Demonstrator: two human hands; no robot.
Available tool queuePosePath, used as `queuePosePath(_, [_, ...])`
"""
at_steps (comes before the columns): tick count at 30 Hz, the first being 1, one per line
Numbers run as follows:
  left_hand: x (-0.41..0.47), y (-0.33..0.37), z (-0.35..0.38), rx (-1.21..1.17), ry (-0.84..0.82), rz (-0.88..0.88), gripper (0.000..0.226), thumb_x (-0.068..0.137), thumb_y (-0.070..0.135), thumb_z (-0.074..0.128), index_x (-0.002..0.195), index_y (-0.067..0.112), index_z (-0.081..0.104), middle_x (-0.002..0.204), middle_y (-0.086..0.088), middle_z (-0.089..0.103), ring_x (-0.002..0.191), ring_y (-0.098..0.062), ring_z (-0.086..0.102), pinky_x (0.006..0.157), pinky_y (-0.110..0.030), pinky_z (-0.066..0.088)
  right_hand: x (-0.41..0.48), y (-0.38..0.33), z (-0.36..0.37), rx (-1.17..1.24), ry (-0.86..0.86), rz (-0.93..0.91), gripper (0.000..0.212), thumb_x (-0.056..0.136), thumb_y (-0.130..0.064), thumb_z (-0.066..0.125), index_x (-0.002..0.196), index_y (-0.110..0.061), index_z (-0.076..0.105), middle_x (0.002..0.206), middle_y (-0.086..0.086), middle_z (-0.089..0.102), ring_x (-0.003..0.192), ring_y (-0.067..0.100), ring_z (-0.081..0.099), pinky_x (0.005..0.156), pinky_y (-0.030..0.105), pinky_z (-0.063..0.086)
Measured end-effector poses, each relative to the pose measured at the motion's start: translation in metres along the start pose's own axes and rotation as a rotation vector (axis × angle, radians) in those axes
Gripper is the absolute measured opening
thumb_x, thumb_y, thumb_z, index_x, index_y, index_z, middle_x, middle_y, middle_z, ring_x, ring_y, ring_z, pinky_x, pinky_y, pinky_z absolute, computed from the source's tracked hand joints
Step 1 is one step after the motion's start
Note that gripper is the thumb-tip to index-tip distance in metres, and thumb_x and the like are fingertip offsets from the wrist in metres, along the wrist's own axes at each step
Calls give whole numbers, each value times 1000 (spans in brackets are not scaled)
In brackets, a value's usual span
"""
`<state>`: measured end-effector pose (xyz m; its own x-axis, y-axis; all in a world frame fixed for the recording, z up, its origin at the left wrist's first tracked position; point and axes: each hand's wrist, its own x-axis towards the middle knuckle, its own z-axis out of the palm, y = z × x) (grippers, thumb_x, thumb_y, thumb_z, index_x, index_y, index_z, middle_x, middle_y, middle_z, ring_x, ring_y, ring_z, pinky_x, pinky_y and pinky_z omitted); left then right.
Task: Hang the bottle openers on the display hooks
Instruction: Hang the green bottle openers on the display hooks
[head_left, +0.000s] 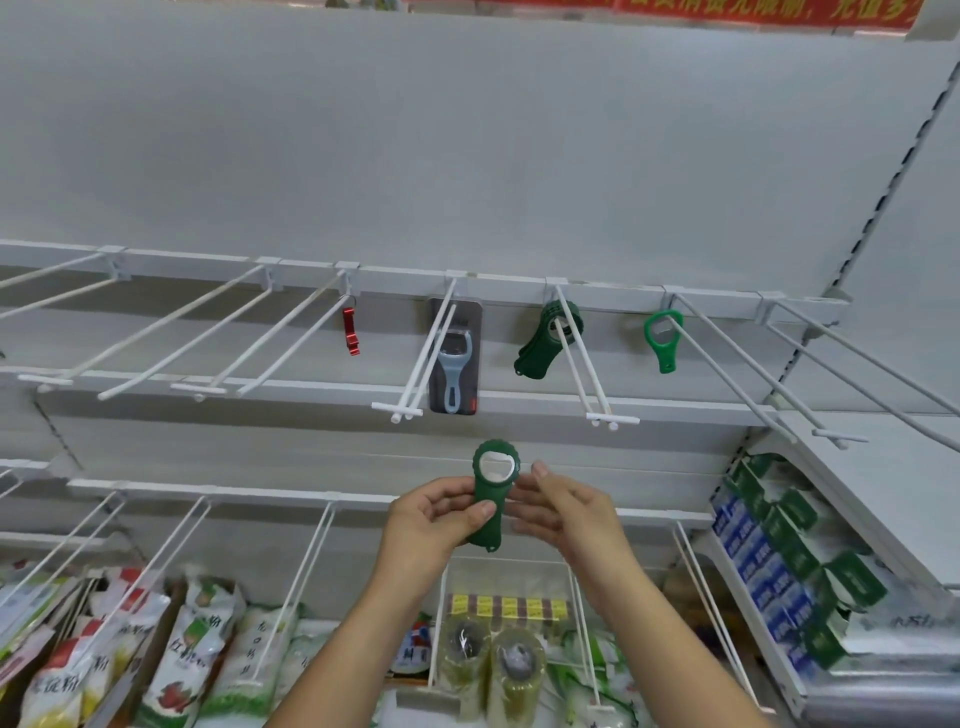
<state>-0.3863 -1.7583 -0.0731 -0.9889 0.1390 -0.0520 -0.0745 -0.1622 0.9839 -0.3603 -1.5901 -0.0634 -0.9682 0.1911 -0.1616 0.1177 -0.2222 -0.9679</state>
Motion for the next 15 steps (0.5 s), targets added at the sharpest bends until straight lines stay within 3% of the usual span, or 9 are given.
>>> queuePosePath(5, [-7, 0, 13, 9, -55, 26, 26, 79, -7, 74, 98, 10, 74, 90, -9, 79, 84, -18, 75, 75, -27, 60, -25, 11, -3, -7, -57, -79, 25, 82, -3, 74, 107, -2, 72, 98, 17, 77, 93, 30, 74, 80, 42, 61])
queuePosePath(8, [-13, -2, 16, 4, -63, 20, 27, 78, -7, 75, 101, 7, 74, 91, -11, 78, 86, -21, 75, 76, -29, 61, -28, 14, -6, -93, -31, -138, 27, 78, 12, 74, 100, -5, 72, 87, 12, 78, 79, 21, 74, 67, 30, 60])
queuePosePath(11, [-21, -3, 19, -14, -61, 4, 27, 79, -8, 75, 102, 5, 73, 92, -13, 78, 85, -21, 75, 72, -26, 60, -31, 14, -6, -145, -41, -181, 28, 77, 13, 75, 98, -6, 73, 85, 7, 78, 74, 16, 73, 63, 24, 57])
queuePosePath(15, [-29, -3, 18, -64, -47, -20, 26, 79, -6, 74, 104, 2, 72, 94, -18, 77, 84, -23, 74, 72, -27, 61, -34, 12, -8, -217, -72, -215, 24, 79, 6, 77, 97, -9, 74, 87, 8, 78, 75, 17, 73, 63, 27, 58])
